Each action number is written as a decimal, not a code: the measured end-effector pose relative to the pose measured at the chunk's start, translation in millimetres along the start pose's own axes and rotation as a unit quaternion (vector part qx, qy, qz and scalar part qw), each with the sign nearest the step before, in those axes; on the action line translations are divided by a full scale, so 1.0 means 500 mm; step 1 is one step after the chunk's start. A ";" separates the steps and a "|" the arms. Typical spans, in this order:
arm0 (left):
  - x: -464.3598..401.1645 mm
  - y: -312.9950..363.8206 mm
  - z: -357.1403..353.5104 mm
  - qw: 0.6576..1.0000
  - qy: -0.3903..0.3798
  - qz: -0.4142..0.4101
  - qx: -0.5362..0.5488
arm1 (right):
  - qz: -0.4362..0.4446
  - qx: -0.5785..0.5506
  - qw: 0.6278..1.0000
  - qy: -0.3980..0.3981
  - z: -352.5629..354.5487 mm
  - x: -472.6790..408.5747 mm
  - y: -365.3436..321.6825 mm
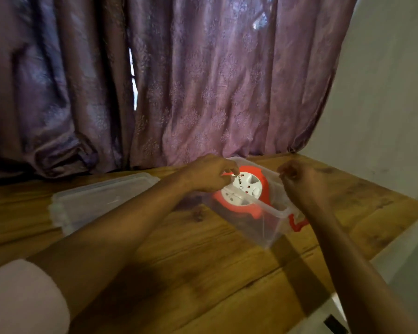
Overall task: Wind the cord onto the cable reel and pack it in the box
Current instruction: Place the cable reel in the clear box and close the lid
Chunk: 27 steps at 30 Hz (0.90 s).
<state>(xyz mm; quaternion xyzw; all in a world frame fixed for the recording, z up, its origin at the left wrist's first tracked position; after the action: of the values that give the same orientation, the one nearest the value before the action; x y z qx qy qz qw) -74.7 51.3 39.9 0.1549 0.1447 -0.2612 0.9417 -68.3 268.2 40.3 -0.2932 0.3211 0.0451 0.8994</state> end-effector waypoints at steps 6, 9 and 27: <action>0.118 -0.080 0.074 0.993 0.088 0.075 -0.008 | 0.097 0.024 0.995 0.007 -0.027 0.026 -0.118; 0.196 -0.158 0.089 0.980 0.034 0.188 -0.058 | 0.173 -0.019 0.985 -0.020 -0.061 0.077 -0.221; 0.305 -0.186 0.092 0.950 0.054 0.225 -0.208 | 0.160 -0.030 0.951 -0.262 -0.209 0.172 -0.290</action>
<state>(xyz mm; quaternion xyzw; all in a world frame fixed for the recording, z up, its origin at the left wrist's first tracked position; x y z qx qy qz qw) 9.3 -109.8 8.0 -0.0021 0.2081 0.0020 0.9781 -19.0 81.4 -4.3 -0.2425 0.1157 0.2728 0.9238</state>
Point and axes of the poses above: each hand's wrist, its own x-axis away from the middle knuckle, its own z-axis out of the back of the hand, y = z × x, the point moved 5 cm from there along -x, towards the middle knuckle, and after that the axes turned 3 degrees about -z, right-handed, at the moved point
